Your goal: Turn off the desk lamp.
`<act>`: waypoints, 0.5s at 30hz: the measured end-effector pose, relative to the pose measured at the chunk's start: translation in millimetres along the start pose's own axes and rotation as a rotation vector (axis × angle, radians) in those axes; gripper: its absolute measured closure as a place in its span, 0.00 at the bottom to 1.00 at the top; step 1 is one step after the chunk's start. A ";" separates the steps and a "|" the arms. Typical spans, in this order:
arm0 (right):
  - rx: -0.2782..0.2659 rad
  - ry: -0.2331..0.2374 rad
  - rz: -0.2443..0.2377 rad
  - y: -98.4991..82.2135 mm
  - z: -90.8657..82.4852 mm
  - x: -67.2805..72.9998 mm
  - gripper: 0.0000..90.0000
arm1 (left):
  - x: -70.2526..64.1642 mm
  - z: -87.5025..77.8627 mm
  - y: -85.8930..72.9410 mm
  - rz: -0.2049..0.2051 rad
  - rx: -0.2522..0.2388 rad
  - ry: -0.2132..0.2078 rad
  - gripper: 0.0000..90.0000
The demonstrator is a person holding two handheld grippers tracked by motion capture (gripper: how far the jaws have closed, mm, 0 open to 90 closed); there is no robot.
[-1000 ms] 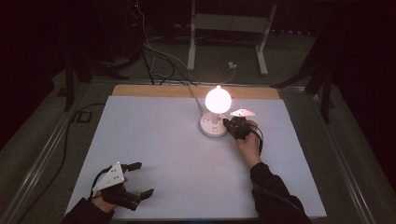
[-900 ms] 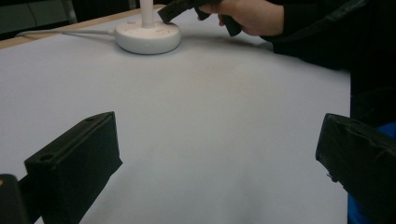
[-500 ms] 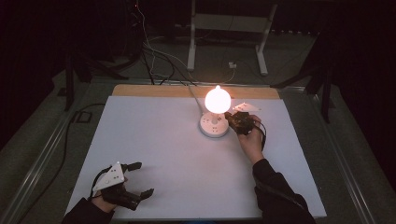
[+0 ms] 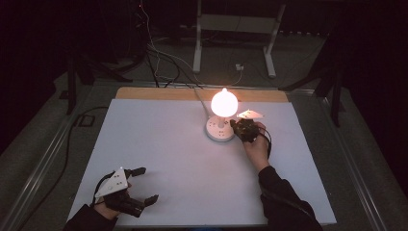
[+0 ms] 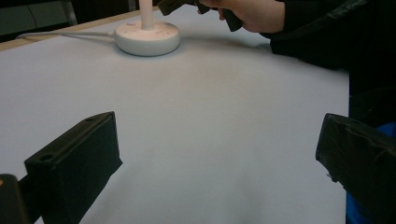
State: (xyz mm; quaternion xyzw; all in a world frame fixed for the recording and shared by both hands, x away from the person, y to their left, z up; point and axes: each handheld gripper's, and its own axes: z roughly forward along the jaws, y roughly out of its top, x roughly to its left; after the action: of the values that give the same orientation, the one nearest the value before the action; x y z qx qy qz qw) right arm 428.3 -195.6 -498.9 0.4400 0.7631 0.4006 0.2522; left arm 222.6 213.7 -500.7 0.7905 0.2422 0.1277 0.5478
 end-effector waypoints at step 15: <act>0.028 -0.010 -0.009 -9.1 7.9 1.3 1.00 | 0.1 0.2 0.0 -0.001 0.001 -0.001 0.00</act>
State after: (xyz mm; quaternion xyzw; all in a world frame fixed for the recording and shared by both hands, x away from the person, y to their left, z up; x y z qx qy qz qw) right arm 429.2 -194.0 -510.9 0.4422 0.7693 0.3865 0.2516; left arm 222.8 213.6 -500.8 0.7906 0.2425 0.1270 0.5477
